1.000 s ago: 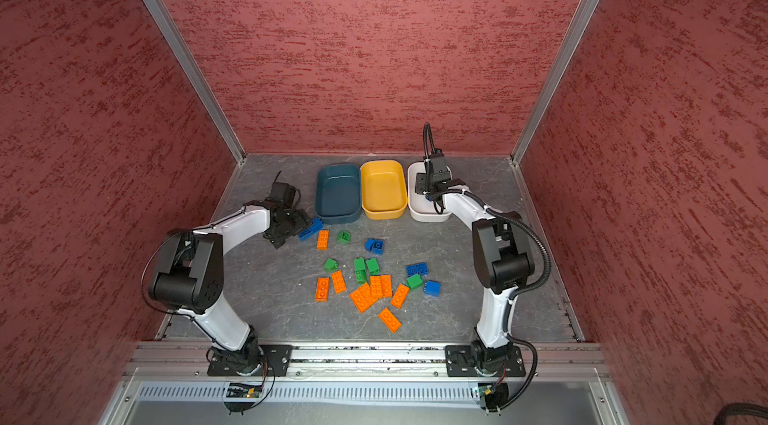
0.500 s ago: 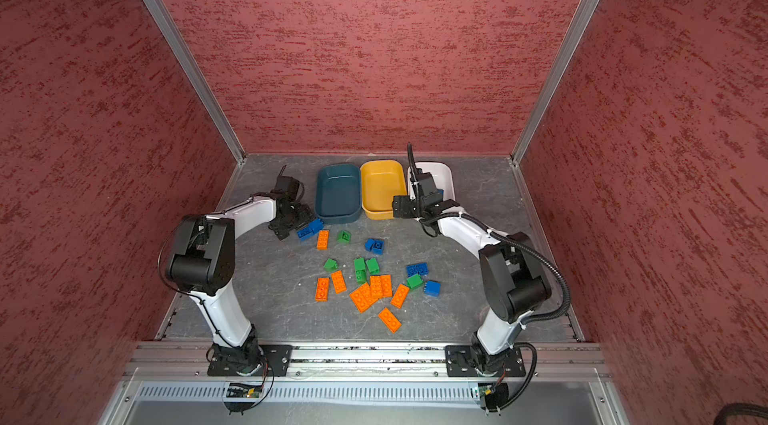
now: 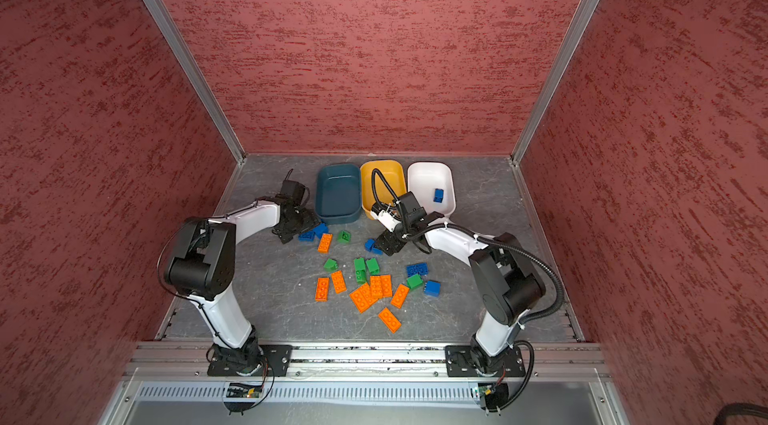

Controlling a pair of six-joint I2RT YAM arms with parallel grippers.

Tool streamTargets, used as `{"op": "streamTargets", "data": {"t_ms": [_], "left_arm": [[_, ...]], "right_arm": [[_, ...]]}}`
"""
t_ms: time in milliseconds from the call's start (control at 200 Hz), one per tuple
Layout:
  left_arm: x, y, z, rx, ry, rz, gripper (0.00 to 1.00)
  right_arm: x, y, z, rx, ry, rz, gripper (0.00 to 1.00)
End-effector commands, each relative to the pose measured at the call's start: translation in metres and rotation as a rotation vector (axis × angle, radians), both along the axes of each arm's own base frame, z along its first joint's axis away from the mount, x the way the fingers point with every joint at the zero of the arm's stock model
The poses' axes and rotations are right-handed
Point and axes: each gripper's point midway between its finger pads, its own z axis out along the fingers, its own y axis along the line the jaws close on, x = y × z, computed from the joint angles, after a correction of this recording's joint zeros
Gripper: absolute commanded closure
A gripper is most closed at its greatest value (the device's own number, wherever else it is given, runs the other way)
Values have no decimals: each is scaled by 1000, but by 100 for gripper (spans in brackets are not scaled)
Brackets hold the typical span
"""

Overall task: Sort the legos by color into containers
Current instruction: 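Grasp a second blue brick with right gripper while left gripper lowers toward the bricks, then release the blue brick into the white bin while left gripper moves over a green brick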

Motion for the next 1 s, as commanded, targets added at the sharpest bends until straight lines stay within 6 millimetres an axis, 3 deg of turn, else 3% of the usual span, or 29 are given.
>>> {"op": "streamTargets", "data": {"t_ms": [0, 110, 331, 381, 556, 681, 817, 902, 997], "left_arm": [[-31, -14, -19, -28, 104, -23, 12], [-40, -16, -21, -10, 118, -24, 12], [-54, -30, -27, -43, 135, -20, 12], [-57, -35, -28, -44, 139, -27, 12], [-67, -52, -32, -52, 158, -54, 12], [-72, -51, -25, -18, 139, -59, 10], [-73, -50, -6, -13, 69, -85, 4], [-71, -55, 6, -32, 18, -135, 1], [-70, -65, 20, -29, -43, -211, 1]], "right_arm": [[-15, 12, -10, -46, -33, 257, 20], [-19, 18, -20, -75, -30, 326, 20], [-8, 28, -25, -68, -43, 339, 24], [-7, 29, -28, -70, -37, 338, 33], [-9, 31, -27, -62, -29, 348, 53], [-8, 28, -9, -41, -69, 329, 71], [-3, 21, 29, 66, -120, 274, 78], [14, 8, 58, 153, -164, 174, 80], [52, -21, 85, 222, -241, -38, 80]]}}
